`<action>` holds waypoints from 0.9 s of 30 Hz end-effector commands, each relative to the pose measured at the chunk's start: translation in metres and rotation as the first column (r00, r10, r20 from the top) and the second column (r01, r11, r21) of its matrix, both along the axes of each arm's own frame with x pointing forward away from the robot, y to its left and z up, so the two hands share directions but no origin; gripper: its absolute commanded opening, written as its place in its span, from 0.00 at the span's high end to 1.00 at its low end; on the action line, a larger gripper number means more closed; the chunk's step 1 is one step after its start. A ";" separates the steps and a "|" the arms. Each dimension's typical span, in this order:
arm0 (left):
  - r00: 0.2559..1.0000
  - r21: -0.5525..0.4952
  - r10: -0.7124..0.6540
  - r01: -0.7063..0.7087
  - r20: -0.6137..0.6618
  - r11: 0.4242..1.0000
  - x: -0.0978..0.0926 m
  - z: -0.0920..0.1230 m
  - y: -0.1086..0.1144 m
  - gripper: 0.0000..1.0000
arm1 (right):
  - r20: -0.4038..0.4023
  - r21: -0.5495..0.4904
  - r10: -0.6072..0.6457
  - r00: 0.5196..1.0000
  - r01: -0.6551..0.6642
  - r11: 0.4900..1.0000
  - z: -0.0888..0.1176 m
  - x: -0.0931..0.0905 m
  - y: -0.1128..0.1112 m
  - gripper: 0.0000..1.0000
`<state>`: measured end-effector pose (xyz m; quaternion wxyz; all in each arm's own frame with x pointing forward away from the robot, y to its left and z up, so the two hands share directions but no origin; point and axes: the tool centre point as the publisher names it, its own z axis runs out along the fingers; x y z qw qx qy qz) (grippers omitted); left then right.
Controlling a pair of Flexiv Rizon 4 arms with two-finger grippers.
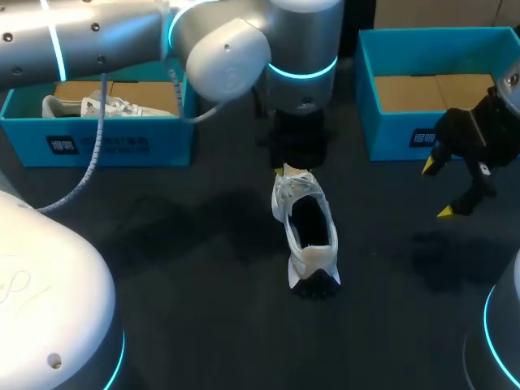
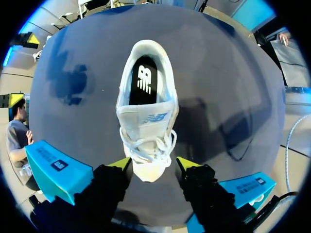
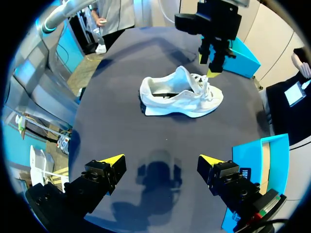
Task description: Take the shoe out of the shoebox, open the shoe tongue, remove and reinsert the insole, then place the shoe into the shoebox
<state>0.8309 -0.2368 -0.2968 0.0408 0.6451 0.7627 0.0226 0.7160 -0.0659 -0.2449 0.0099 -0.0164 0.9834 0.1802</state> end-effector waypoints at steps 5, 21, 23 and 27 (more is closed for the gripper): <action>1.000 0.004 -0.003 0.003 -0.018 1.000 -0.008 -0.012 -0.014 0.53 | 0.000 -0.002 -0.001 1.000 0.001 1.000 -0.001 0.000 0.001 0.00; 0.996 0.026 -0.055 0.057 -0.067 0.998 -0.031 -0.028 -0.013 0.55 | 0.000 -0.002 -0.001 1.000 0.001 1.000 -0.001 0.000 0.001 0.00; 0.996 0.027 -0.061 0.063 -0.070 0.998 -0.035 -0.030 -0.013 0.58 | 0.000 -0.002 -0.001 1.000 0.001 1.000 -0.001 0.000 0.001 0.00; 0.994 0.027 -0.079 0.081 -0.080 0.996 -0.041 -0.031 -0.014 0.60 | 0.000 -0.002 -0.001 1.000 0.001 1.000 -0.001 0.000 0.001 0.00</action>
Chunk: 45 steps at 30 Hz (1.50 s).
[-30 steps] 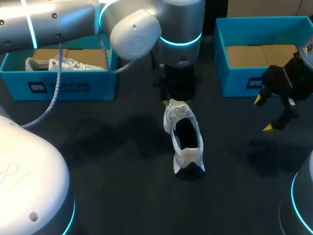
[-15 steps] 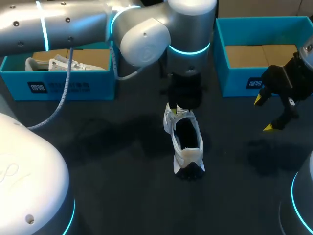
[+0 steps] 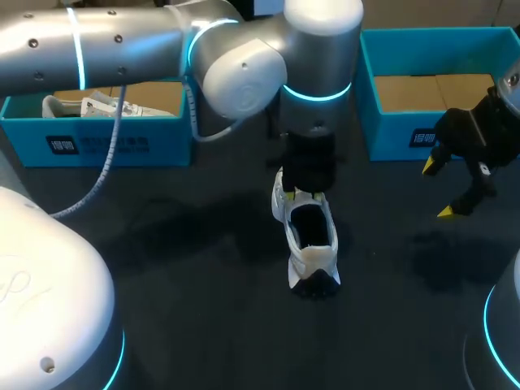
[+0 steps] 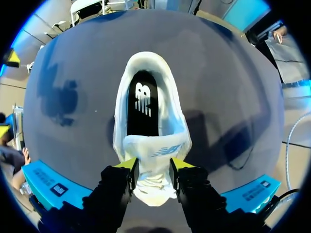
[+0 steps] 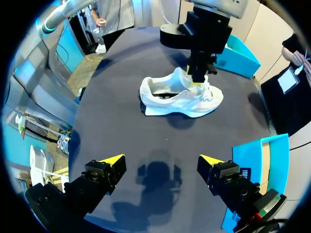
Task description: Take the shoe out of the shoebox, open the shoe tongue, remove and reinsert the insole, then place the shoe into the shoebox
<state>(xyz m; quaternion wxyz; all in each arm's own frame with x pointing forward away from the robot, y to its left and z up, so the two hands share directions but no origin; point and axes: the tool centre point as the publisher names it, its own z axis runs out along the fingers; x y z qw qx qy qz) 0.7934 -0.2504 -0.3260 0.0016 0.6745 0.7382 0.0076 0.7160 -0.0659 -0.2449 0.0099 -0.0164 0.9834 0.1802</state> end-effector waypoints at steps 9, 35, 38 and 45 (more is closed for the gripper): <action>1.000 0.016 -0.016 0.016 -0.010 1.000 -0.009 -0.011 -0.004 0.66 | 0.000 -0.002 -0.001 1.000 0.001 1.000 -0.001 0.000 0.001 0.00; 0.999 -0.021 0.045 -0.045 -0.006 0.999 -0.005 -0.017 -0.005 0.82 | 0.000 -0.002 -0.001 1.000 0.001 1.000 -0.001 0.000 0.001 0.00; 0.999 -0.013 0.042 -0.042 -0.015 0.999 -0.009 -0.021 -0.008 0.87 | 0.000 -0.002 -0.001 1.000 0.001 1.000 -0.001 0.000 0.001 0.00; 0.999 -0.032 0.027 -0.028 -0.022 0.999 -0.014 -0.017 -0.007 0.86 | 0.000 -0.002 -0.001 1.000 0.001 1.000 -0.001 0.000 0.001 0.00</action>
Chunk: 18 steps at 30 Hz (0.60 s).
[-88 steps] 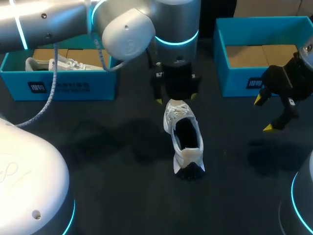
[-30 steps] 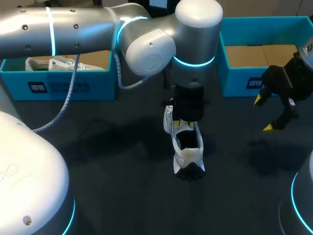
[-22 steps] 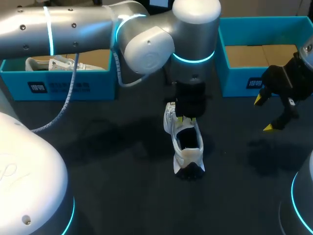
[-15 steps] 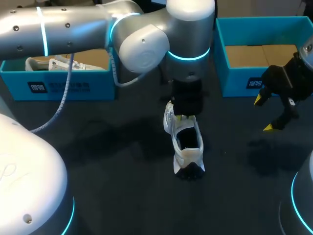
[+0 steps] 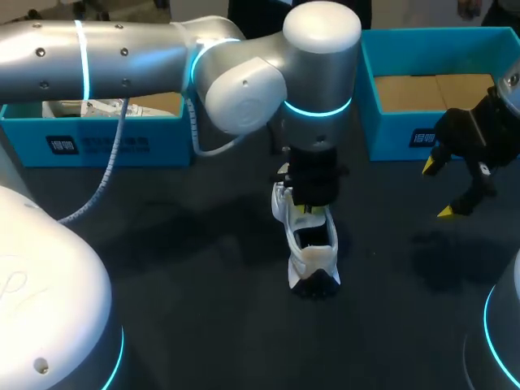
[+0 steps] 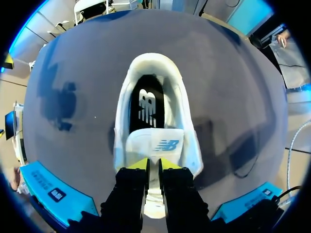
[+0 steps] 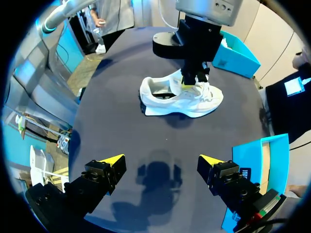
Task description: Take the shoe out of the shoebox, open the shoe tongue, remove and reinsert the insole, then place the shoe into the shoebox
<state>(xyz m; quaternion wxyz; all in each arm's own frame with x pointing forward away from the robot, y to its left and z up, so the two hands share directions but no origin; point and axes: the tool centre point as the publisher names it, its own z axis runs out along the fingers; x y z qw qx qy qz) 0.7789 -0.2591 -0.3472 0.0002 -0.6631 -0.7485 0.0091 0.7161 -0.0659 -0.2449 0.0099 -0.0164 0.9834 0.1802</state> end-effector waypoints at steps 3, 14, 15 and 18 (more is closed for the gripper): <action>1.000 -0.029 0.007 -0.007 0.019 1.000 0.007 0.011 0.003 0.85 | 0.000 -0.002 -0.001 1.000 0.001 1.000 -0.001 0.000 0.001 0.00; 0.998 -0.004 0.052 -0.052 0.033 0.999 0.025 -0.008 -0.002 0.85 | 0.000 -0.002 -0.001 1.000 0.001 1.000 -0.001 0.000 0.001 0.00; 0.998 -0.004 0.053 -0.053 0.033 0.999 0.025 -0.009 -0.003 0.85 | 0.000 -0.002 -0.001 1.000 0.001 1.000 -0.001 0.000 0.001 0.00; 0.998 -0.008 0.051 -0.051 0.041 0.999 0.024 -0.008 -0.003 0.85 | 0.000 -0.002 -0.001 1.000 0.001 1.000 -0.001 0.000 0.001 0.00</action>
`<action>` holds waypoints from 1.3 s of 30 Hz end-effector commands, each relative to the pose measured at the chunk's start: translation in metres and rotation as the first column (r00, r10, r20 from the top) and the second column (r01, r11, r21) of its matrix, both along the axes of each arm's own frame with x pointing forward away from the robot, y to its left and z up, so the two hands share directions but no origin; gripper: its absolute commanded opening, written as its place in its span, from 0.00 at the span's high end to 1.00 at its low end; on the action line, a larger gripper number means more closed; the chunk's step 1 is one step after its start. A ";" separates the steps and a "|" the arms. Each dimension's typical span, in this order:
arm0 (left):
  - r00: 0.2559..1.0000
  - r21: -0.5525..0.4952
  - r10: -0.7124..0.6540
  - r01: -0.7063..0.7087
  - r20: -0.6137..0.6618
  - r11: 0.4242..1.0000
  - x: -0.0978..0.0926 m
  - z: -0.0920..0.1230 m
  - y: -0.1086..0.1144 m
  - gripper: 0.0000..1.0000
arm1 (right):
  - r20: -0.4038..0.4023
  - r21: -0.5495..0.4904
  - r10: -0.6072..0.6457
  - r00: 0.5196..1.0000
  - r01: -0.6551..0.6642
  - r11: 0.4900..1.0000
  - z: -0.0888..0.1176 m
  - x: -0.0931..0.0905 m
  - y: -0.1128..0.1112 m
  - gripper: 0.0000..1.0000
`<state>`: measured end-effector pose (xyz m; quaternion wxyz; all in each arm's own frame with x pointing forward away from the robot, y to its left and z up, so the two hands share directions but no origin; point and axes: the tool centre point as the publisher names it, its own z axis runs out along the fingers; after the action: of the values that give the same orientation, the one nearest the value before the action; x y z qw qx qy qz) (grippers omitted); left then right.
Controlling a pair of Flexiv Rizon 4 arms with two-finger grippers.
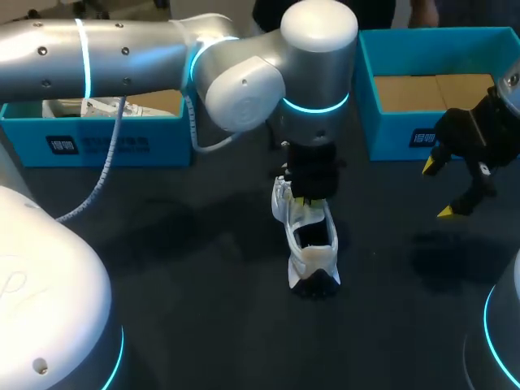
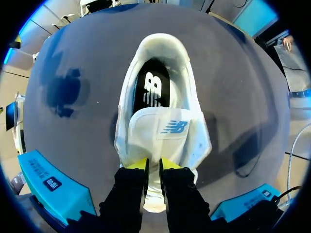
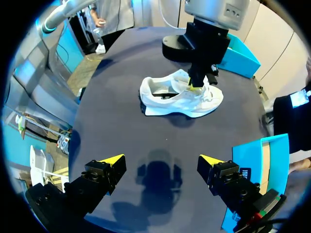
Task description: Take the shoe out of the shoebox, open the shoe tongue, remove and reinsert the insole, then place the shoe into the shoebox
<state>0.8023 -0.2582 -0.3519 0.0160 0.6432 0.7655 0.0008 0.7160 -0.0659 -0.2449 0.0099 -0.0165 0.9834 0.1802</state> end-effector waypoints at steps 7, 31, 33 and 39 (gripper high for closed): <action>0.999 -0.024 0.020 -0.019 0.029 1.000 0.013 0.003 -0.006 0.84 | 0.000 -0.002 -0.001 1.000 0.001 1.000 -0.001 0.000 0.001 0.00; 0.999 -0.083 0.022 -0.024 -0.025 0.996 -0.010 0.019 0.000 0.83 | 0.000 -0.002 -0.001 1.000 0.001 1.000 -0.001 0.000 0.001 0.00; 0.999 -0.090 0.029 -0.031 -0.022 0.995 -0.011 0.026 0.002 0.81 | 0.000 -0.002 -0.001 1.000 0.001 1.000 -0.001 0.000 0.001 0.00; 0.998 -0.083 0.059 -0.061 -0.018 0.995 -0.019 0.040 0.010 0.78 | 0.000 -0.002 -0.001 1.000 0.001 1.000 -0.001 0.000 0.001 0.00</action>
<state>0.7895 -0.2577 -0.3215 0.0301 0.6199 0.7832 -0.0367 0.7161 -0.0660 -0.2449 0.0099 -0.0164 0.9834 0.1802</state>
